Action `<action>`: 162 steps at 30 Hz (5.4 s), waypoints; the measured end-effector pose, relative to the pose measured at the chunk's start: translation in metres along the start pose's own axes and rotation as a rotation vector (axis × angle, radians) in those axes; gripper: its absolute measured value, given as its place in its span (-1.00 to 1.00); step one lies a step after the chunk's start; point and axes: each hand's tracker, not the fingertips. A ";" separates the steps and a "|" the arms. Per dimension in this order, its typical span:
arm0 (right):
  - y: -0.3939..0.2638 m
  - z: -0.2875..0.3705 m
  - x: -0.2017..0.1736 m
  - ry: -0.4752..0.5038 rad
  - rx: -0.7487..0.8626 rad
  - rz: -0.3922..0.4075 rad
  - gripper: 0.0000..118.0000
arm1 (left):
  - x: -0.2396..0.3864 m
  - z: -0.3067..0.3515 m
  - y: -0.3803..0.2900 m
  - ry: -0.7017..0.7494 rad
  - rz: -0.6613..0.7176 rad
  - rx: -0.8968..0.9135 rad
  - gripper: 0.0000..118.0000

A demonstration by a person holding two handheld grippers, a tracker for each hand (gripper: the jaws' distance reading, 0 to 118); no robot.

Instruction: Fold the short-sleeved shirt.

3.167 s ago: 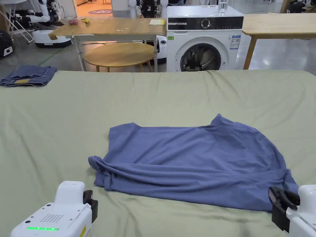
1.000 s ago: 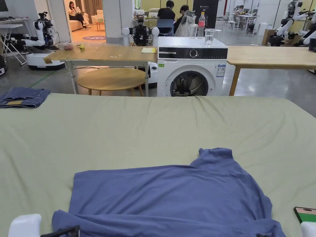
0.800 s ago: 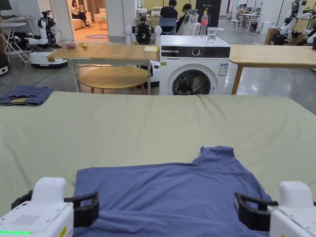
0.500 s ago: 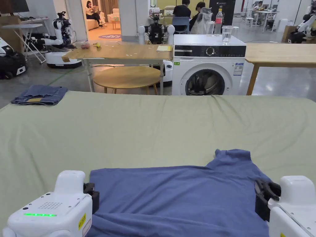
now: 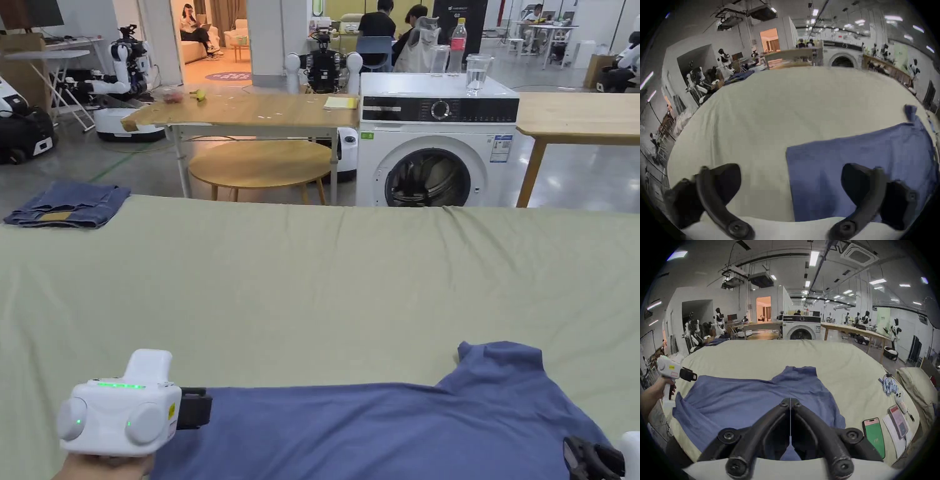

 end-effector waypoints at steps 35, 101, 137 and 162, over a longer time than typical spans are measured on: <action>0.062 -0.040 0.083 0.006 -0.113 -0.046 -1.00 | 0.000 0.165 0.001 -0.181 0.026 0.161 -1.00; 0.000 0.084 -0.069 0.069 0.083 0.040 -1.00 | -0.056 0.086 -0.202 -0.820 1.084 -0.191 -0.86; -0.020 0.104 -0.073 0.153 0.075 0.042 -1.00 | 0.093 0.258 -0.114 -0.513 0.033 0.149 0.55; -0.023 0.112 -0.061 0.164 0.049 0.033 -1.00 | 0.122 0.208 -0.147 -0.673 0.298 -0.001 -0.98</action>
